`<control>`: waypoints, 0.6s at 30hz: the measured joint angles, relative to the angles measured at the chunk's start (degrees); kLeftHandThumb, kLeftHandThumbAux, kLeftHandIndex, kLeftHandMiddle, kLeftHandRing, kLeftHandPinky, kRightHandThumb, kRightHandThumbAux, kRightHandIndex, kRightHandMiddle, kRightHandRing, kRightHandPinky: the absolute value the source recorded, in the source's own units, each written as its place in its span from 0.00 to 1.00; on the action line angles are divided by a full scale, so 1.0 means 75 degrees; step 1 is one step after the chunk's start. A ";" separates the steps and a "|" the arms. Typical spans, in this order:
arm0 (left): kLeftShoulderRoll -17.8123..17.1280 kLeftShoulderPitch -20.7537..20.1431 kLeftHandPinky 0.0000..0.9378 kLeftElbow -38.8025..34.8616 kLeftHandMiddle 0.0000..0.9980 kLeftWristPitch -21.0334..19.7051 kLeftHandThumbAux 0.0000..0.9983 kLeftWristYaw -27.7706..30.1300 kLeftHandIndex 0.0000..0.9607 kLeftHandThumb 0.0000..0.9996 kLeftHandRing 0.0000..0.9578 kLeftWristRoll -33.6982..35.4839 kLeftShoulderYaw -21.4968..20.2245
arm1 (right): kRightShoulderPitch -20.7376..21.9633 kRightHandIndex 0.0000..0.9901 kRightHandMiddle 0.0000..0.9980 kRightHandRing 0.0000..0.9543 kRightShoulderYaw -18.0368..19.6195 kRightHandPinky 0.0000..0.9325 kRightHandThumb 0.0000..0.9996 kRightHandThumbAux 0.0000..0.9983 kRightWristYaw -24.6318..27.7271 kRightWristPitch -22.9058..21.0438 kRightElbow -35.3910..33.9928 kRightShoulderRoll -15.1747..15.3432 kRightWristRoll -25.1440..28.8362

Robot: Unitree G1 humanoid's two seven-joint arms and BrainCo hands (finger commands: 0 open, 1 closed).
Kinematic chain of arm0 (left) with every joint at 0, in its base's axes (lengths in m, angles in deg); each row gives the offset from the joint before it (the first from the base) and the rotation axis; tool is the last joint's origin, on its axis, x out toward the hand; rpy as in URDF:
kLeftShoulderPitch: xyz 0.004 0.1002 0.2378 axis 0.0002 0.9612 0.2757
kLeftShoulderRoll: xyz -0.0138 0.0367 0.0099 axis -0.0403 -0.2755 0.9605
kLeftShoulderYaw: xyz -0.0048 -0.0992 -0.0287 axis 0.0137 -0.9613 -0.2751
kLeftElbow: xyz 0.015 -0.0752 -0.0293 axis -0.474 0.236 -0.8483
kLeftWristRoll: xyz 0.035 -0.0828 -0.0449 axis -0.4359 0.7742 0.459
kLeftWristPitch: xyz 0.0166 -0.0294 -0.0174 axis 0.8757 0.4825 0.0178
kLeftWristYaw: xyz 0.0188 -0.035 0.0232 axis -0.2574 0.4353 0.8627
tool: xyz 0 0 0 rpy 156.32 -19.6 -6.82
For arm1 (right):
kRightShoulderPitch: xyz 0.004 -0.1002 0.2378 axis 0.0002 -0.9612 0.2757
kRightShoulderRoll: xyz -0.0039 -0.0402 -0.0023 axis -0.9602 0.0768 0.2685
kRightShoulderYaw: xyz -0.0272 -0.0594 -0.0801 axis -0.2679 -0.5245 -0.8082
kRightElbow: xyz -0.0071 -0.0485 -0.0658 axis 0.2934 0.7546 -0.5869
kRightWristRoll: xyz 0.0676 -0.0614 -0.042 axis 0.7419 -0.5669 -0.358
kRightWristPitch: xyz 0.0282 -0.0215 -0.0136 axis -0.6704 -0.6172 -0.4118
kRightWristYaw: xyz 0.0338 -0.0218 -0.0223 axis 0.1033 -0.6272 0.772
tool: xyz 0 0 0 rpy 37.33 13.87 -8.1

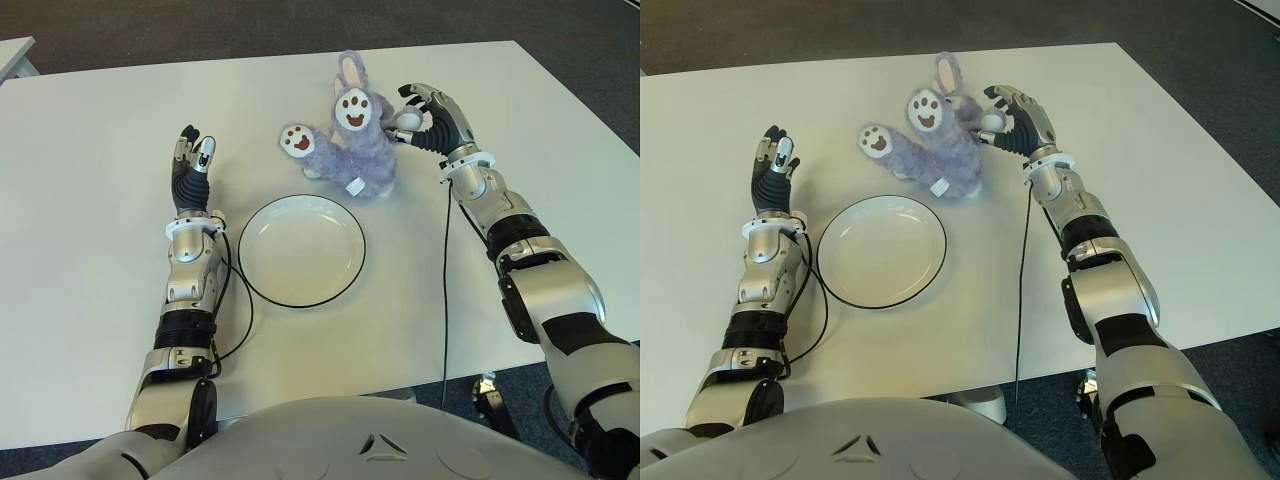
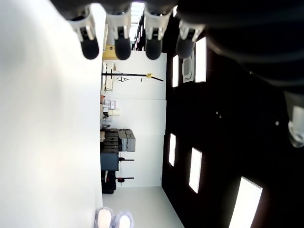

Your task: Put the doll into the plate.

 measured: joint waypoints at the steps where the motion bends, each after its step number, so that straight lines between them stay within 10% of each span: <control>1: 0.0000 0.0000 0.00 0.0001 0.02 0.0000 0.38 0.0000 0.00 0.00 0.01 0.0001 -0.0001 | -0.0004 0.17 0.23 0.27 0.0001 0.29 0.20 0.57 0.0006 -0.0009 -0.0011 0.0000 0.0000; 18: -0.0001 0.0000 0.00 0.0010 0.03 0.0001 0.39 0.0000 0.00 0.00 0.01 -0.0001 -0.0003 | -0.0057 0.19 0.24 0.29 0.0051 0.33 0.20 0.58 0.0189 -0.0022 -0.0037 -0.0088 0.0015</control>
